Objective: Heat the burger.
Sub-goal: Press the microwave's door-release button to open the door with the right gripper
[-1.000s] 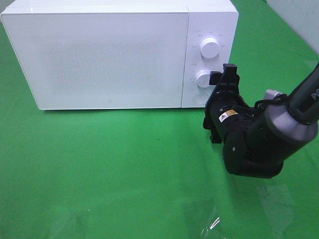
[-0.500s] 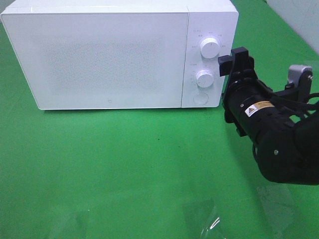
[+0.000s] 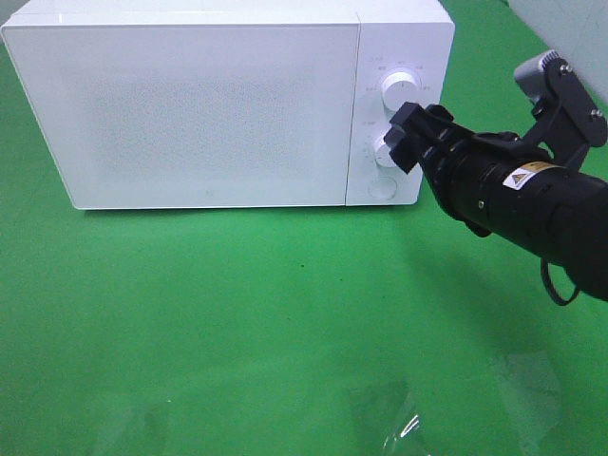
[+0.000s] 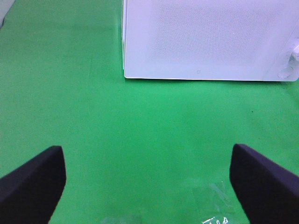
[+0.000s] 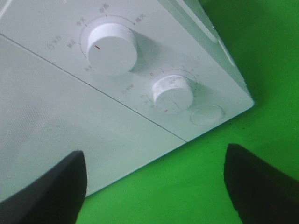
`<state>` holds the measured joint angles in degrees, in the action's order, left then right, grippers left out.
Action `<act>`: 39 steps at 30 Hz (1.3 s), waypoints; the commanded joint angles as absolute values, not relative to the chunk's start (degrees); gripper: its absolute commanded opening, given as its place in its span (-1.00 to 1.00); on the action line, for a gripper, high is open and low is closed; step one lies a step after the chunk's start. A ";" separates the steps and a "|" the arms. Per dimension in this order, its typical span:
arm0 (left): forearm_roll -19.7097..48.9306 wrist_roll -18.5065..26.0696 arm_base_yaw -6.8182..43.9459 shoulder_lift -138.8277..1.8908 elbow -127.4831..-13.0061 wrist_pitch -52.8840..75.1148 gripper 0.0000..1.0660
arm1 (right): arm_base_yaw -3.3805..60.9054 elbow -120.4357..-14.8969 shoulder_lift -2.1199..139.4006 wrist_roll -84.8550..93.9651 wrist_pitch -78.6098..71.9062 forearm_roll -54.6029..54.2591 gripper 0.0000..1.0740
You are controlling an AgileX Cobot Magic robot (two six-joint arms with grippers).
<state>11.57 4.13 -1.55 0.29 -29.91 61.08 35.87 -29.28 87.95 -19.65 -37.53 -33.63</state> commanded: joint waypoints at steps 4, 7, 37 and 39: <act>11.80 3.90 -1.72 1.20 -29.74 60.62 0.64 | 30.48 -29.85 82.68 1.09 -20.51 -33.12 0.42; 11.80 3.90 -1.72 1.20 -29.74 60.62 0.64 | 29.45 -29.85 81.36 4.70 -16.44 -33.12 0.42; 11.80 3.90 -1.72 1.20 -29.74 60.62 0.64 | 21.54 -39.82 58.38 5.16 43.83 -5.21 0.42; 11.80 3.90 -1.72 1.20 -29.74 60.62 0.64 | 21.54 -39.82 53.51 5.16 47.84 -5.21 0.42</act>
